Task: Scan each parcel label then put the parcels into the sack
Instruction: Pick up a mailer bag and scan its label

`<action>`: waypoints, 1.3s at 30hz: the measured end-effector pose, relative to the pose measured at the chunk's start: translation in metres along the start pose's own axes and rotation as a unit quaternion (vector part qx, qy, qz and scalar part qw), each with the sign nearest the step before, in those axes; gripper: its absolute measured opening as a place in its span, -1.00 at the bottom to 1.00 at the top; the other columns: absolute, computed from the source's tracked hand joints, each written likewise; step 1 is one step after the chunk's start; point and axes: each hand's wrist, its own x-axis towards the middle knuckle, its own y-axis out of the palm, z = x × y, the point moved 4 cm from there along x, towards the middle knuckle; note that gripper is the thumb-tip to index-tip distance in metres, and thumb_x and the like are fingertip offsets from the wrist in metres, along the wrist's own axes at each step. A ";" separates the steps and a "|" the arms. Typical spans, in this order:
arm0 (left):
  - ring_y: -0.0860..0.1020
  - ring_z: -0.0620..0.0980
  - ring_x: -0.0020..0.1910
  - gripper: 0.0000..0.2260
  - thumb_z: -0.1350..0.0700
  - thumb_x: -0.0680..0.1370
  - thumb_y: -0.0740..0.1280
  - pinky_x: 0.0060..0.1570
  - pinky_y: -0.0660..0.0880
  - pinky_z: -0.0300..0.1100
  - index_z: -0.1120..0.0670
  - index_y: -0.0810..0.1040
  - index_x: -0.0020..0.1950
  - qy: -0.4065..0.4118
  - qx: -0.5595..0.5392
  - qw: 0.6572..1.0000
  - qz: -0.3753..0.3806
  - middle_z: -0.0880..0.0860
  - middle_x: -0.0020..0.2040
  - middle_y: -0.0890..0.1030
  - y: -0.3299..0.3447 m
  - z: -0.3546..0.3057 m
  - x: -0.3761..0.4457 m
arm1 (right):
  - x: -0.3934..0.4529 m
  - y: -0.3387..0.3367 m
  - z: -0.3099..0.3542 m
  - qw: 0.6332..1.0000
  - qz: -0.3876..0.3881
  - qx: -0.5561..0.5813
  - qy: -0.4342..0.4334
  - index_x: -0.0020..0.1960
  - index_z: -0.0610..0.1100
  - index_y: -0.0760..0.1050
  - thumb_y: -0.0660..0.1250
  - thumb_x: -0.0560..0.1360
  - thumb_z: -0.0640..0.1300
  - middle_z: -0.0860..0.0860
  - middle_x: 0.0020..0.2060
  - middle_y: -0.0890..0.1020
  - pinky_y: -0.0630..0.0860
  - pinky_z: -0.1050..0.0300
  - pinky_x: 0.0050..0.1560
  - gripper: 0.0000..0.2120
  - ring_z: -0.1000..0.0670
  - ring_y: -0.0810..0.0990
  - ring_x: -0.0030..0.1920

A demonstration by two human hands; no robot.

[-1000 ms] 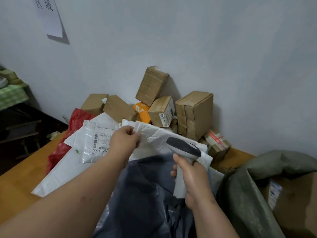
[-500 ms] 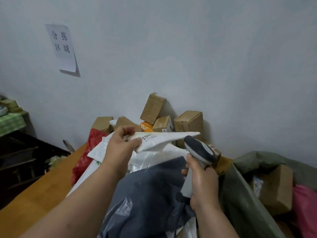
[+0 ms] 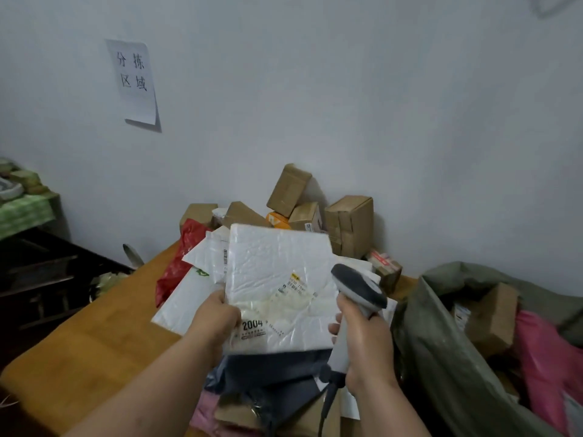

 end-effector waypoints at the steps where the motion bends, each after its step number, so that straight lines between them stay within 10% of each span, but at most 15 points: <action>1: 0.64 0.27 -0.09 -0.67 0.46 0.46 0.18 -0.28 0.65 0.07 0.15 0.50 0.11 -0.006 0.007 1.000 -0.013 0.25 -0.04 0.63 -0.002 0.005 0.000 | -0.002 0.002 -0.004 1.000 0.018 -0.009 0.012 -0.12 -0.14 0.59 0.46 0.52 -0.05 -0.04 -0.32 0.64 0.55 0.08 -0.24 -0.84 -0.01 0.63 -0.30; 4: 0.64 0.29 -0.05 -0.79 0.36 0.53 0.24 -0.04 0.62 0.27 0.13 0.50 0.09 -0.016 -0.005 0.999 -0.035 0.25 -0.02 0.63 -0.003 0.015 -0.001 | -0.005 0.006 -0.014 0.997 0.064 -0.026 0.040 -0.12 -0.16 0.61 0.47 0.51 -0.07 -0.07 -0.29 0.61 0.53 0.08 -0.23 -0.84 0.00 0.60 -0.33; 18: 0.64 0.22 -0.14 -0.77 0.48 0.51 0.26 -0.40 0.61 -0.05 0.17 0.52 -0.01 0.036 -0.162 0.984 -0.058 0.23 -0.04 0.62 0.014 0.010 -0.010 | 0.021 -0.004 -0.013 0.977 0.161 0.010 0.137 -0.13 -0.22 0.65 0.51 0.46 -0.06 -0.07 -0.39 0.64 0.52 0.12 -0.40 -0.79 0.02 0.62 -0.41; 39: 0.63 0.27 -0.07 -0.73 0.46 0.58 0.20 -0.22 0.58 0.06 0.15 0.54 0.11 0.059 -0.249 0.965 -0.063 0.27 0.05 0.63 0.033 0.011 -0.035 | 0.022 -0.027 0.010 0.967 0.226 -0.001 0.120 -0.23 -0.22 0.64 0.48 0.47 -0.08 -0.11 -0.39 0.62 0.50 0.12 -0.38 -0.79 0.02 0.58 -0.47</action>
